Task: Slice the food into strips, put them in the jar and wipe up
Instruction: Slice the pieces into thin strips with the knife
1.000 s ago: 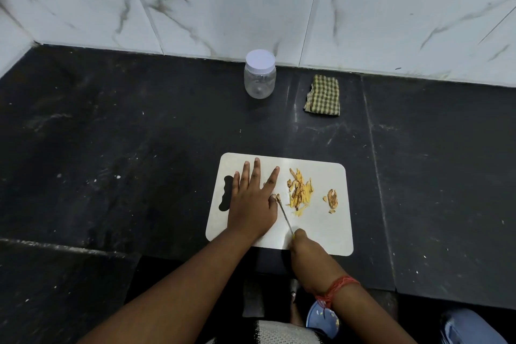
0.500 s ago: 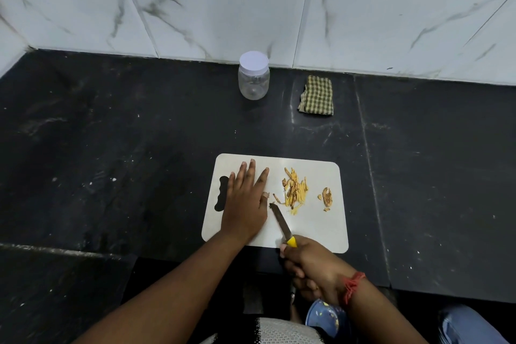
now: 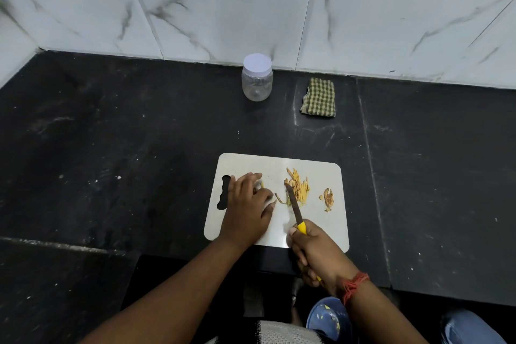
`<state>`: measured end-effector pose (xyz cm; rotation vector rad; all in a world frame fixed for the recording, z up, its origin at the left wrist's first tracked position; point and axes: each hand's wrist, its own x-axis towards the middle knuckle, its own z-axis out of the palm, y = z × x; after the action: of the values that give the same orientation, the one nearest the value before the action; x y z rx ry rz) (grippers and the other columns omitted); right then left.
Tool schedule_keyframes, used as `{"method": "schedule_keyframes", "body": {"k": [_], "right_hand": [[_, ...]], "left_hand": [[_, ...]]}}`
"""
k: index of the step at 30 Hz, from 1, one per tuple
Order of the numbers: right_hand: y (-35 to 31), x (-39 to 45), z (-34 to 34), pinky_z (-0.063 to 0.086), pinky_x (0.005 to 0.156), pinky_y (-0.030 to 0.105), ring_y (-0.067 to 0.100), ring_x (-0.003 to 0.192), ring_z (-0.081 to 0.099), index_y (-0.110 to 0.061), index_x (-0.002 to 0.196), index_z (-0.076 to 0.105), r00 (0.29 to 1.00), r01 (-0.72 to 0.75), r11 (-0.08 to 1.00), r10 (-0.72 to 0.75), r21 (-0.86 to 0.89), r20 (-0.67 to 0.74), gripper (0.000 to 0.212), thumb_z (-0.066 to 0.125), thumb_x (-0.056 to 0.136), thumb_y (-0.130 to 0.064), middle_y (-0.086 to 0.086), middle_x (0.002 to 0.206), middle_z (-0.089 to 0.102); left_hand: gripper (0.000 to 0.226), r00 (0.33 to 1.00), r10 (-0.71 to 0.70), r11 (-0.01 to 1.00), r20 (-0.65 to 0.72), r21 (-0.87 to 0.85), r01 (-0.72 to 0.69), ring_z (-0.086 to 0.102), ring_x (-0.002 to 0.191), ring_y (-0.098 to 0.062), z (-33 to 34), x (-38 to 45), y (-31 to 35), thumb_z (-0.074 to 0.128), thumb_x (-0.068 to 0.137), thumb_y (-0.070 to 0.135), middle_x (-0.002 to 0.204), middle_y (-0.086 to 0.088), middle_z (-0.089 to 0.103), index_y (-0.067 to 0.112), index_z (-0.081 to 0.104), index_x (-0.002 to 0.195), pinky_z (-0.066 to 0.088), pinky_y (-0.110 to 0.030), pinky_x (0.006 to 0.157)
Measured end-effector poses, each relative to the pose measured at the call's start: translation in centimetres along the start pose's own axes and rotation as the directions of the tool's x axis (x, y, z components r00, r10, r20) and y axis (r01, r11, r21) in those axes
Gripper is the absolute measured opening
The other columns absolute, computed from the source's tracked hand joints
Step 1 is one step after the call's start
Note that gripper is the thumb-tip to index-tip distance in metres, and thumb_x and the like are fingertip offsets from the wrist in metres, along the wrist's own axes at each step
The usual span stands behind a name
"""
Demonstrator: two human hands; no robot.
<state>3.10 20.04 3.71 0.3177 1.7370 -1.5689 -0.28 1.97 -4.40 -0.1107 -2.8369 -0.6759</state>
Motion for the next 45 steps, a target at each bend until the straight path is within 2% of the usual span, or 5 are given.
{"method": "schedule_keyframes", "body": {"k": [7,17,22,31,45], "right_hand": [[0.0,-0.2,-0.5,0.023,0.039,0.019,0.015,0.032,0.024,-0.012,0.085,0.041,0.999,0.040,0.999,-0.039,0.018,-0.033,0.026,0.039,0.104,-0.030,0.005,0.046,0.036],[-0.4,-0.8,-1.2,0.023,0.037,0.021,0.016,0.030,0.024,-0.011,0.082,0.040,0.995,0.079,0.997,-0.078,0.016,-0.063,0.028,0.041,0.104,-0.029,0.004,0.046,0.037],[-0.5,-1.0,-1.6,0.023,0.037,0.021,0.016,0.031,0.024,-0.011,0.080,0.041,0.993,0.093,0.996,-0.092,0.010,-0.075,0.030,0.041,0.104,-0.029,0.005,0.045,0.037],[-0.7,-1.0,-1.5,0.024,0.036,0.021,0.017,0.031,0.025,-0.009,0.081,0.040,0.993,0.099,0.995,-0.099,-0.011,-0.070,0.030,0.041,0.104,-0.028,0.005,0.045,0.038],[-0.7,-0.3,-1.8,0.028,0.039,0.024,0.018,0.034,0.029,-0.013,0.082,0.042,0.993,0.075,0.996,-0.079,-0.050,-0.087,0.030,0.043,0.103,-0.034,0.004,0.049,0.040]], "left_hand": [[0.015,0.991,-0.134,0.989,0.015,0.062,0.133,0.038,0.136,-0.028,0.1,1.0,1.6,0.069,0.088,0.040,0.139,-0.005,0.047,0.026,0.069,0.092,0.020,-0.059,0.119],[0.009,0.998,-0.038,0.994,0.055,0.102,0.032,0.036,0.138,-0.029,0.3,2.2,2.3,0.064,0.093,0.034,0.140,-0.005,0.049,0.030,0.071,0.096,0.017,-0.062,0.119],[0.014,0.990,-0.138,0.988,-0.032,0.069,0.140,0.039,0.134,-0.027,-0.2,1.9,1.5,0.059,0.095,0.028,0.138,-0.005,0.052,0.023,0.068,0.105,0.018,-0.058,0.121],[0.007,0.994,-0.109,0.987,0.030,0.125,0.104,0.039,0.133,-0.026,0.0,2.2,1.7,0.065,0.090,0.030,0.137,-0.004,0.051,0.029,0.072,0.092,0.019,-0.059,0.120],[0.024,0.990,-0.134,0.990,-0.053,0.031,0.136,0.047,0.121,-0.026,-1.2,1.1,-1.4,0.060,0.092,0.022,0.124,-0.003,0.057,0.018,0.065,0.115,0.025,-0.054,0.117]]}}
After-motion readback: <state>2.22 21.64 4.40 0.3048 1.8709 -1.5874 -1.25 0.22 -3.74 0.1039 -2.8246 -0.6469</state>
